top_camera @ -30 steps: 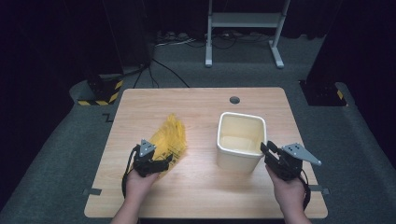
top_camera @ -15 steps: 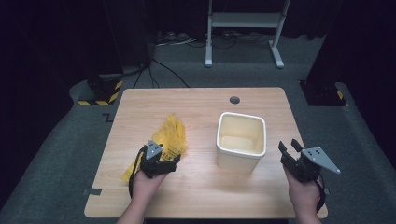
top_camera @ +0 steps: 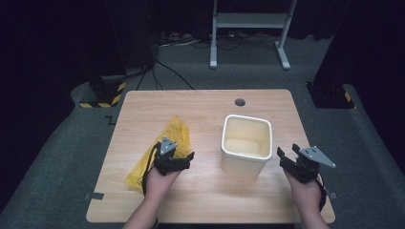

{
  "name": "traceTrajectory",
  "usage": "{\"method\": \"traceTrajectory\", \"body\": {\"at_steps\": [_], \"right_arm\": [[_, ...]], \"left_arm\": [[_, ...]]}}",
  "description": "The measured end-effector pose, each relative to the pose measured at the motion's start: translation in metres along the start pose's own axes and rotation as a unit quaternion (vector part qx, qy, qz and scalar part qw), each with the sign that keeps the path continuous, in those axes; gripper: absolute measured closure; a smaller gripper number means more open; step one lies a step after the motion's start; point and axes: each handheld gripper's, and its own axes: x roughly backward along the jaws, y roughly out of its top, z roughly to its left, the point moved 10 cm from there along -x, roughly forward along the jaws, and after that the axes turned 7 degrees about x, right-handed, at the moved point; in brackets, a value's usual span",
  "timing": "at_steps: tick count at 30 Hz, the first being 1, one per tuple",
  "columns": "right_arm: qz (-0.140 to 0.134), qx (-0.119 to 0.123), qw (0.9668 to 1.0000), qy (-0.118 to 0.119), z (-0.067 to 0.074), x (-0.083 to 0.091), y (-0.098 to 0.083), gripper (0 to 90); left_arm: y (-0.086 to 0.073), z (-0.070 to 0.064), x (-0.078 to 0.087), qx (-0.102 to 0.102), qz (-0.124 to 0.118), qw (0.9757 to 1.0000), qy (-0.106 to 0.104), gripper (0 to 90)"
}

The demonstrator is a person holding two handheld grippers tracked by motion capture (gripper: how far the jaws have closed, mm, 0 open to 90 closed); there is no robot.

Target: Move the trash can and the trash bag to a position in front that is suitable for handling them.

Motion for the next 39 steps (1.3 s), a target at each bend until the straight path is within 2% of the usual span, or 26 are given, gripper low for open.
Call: {"method": "traceTrajectory", "body": {"at_steps": [1, 2, 4, 5, 8, 9, 11, 17, 20, 24, 25, 27, 28, 29, 30, 33, 34, 35, 39], "right_arm": [[0.01, -0.003, 0.9999, -0.001, 0.0, -0.005, -0.003, 38.4], [0.01, -0.003, 0.9999, -0.001, 0.0, -0.005, -0.003, 38.4], [0.024, -0.008, 0.9997, -0.001, 0.001, -0.013, -0.004, 38.3], [0.027, 0.003, 0.9996, -0.004, 0.0, -0.015, -0.002, 38.4], [0.027, 0.007, 0.9996, -0.008, -0.003, -0.022, 0.002, 38.5], [0.027, 0.006, 0.9996, -0.006, -0.003, -0.024, 0.002, 38.6], [0.03, 0.009, 0.9995, 0.002, 0.001, -0.027, 0.0, 38.5], [0.028, 0.016, 0.9993, 0.017, 0.012, -0.027, 0.001, 38.5], [0.021, 0.025, 0.999, 0.03, 0.024, -0.024, 0.005, 40.6], [0.019, 0.031, 0.9987, 0.035, 0.034, -0.023, 0.008, 44.0], [0.02, 0.035, 0.9982, 0.046, 0.042, -0.023, 0.01, 44.2], [0.023, 0.038, 0.9976, 0.054, 0.051, -0.024, 0.011, 44.3], [0.023, 0.038, 0.9976, 0.054, 0.051, -0.024, 0.011, 44.3], [0.024, 0.042, 0.9971, 0.059, 0.056, -0.024, 0.012, 44.3], [0.024, 0.052, 0.9962, 0.066, 0.068, -0.024, 0.014, 43.7], [0.021, 0.063, 0.995, 0.075, 0.083, -0.023, 0.016, 43.4], [0.021, 0.063, 0.995, 0.075, 0.083, -0.023, 0.016, 43.4], [0.021, 0.065, 0.9946, 0.079, 0.091, -0.024, 0.017, 43.5], [0.018, 0.072, 0.9939, 0.081, 0.098, -0.026, 0.018, 39.9]], "left_arm": [[0.002, -0.006, -0.009, 0.005, 0.001, 1.0, -0.002, 17.3], [0.002, -0.006, -0.009, 0.005, 0.001, 1.0, -0.002, 17.2], [0.007, -0.016, -0.02, -0.005, -0.001, 1.0, -0.008, 17.2], [0.011, -0.025, -0.028, -0.011, -0.002, 0.9998, -0.014, 17.2], [0.014, -0.032, -0.037, -0.003, 0.001, 0.9997, -0.025, 16.6], [0.015, -0.038, -0.044, 0.005, 0.007, 0.9993, -0.038, 16.6], [0.015, -0.043, -0.049, -0.002, 0.012, 0.9991, -0.04, 16.6], [0.017, -0.054, -0.052, -0.001, 0.008, 0.9984, -0.056, 16.5], [0.016, -0.06, -0.048, -0.014, 0.008, 0.998, -0.062, 16.5], [0.012, -0.058, -0.041, -0.017, 0.016, 0.998, -0.059, 19.7], [0.008, -0.054, -0.033, -0.02, 0.017, 0.9983, -0.052, 19.8], [0.003, -0.048, -0.024, -0.023, 0.018, 0.9986, -0.044, 19.9], [0.003, -0.048, -0.024, -0.023, 0.018, 0.9986, -0.044, 19.9], [-0.001, -0.043, -0.017, -0.02, 0.02, 0.9988, -0.039, 19.9], [-0.004, -0.037, -0.01, -0.02, 0.02, 0.9991, -0.032, 19.8], [-0.008, -0.027, 0.001, -0.021, 0.016, 0.9995, -0.02, 19.8], [-0.008, -0.027, 0.001, -0.021, 0.016, 0.9995, -0.02, 19.8], [-0.009, -0.023, 0.004, -0.015, 0.01, 0.9997, -0.017, 19.8], [-0.012, -0.016, 0.011, -0.007, 0.003, 0.9997, -0.022, 17.3]]}}
